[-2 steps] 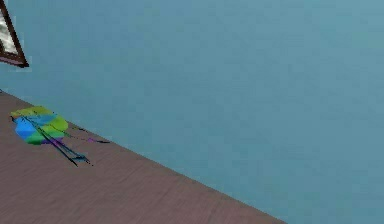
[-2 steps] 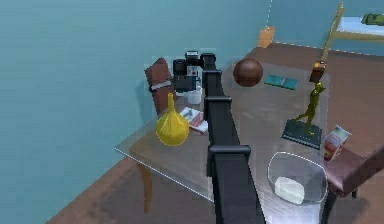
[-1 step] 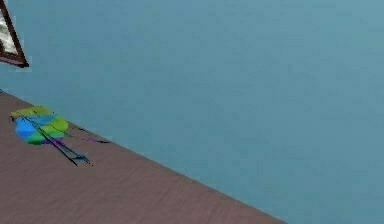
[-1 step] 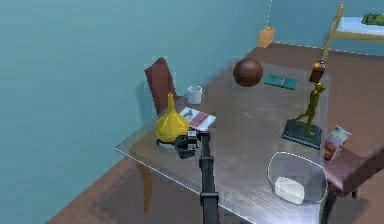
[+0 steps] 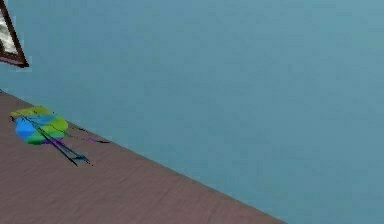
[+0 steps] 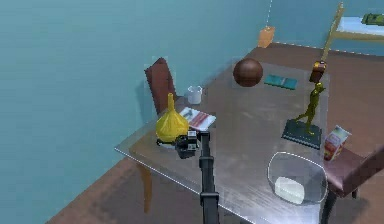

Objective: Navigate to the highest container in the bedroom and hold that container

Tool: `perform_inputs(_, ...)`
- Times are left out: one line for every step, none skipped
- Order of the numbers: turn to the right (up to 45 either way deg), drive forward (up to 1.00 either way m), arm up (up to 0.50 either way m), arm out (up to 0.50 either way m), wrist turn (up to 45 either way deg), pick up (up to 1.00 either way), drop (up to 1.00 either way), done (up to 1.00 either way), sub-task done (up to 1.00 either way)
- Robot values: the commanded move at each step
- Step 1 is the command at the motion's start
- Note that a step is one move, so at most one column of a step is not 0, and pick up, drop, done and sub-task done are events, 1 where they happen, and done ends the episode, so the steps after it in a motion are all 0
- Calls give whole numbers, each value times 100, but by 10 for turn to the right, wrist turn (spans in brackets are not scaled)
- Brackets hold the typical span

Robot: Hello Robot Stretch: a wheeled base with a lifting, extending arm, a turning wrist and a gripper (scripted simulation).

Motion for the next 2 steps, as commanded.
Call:
perform_inputs(0,0,10,0,0,0,0,0,0)
perform_inputs(0,0,0,0,0,0,0,100,0)
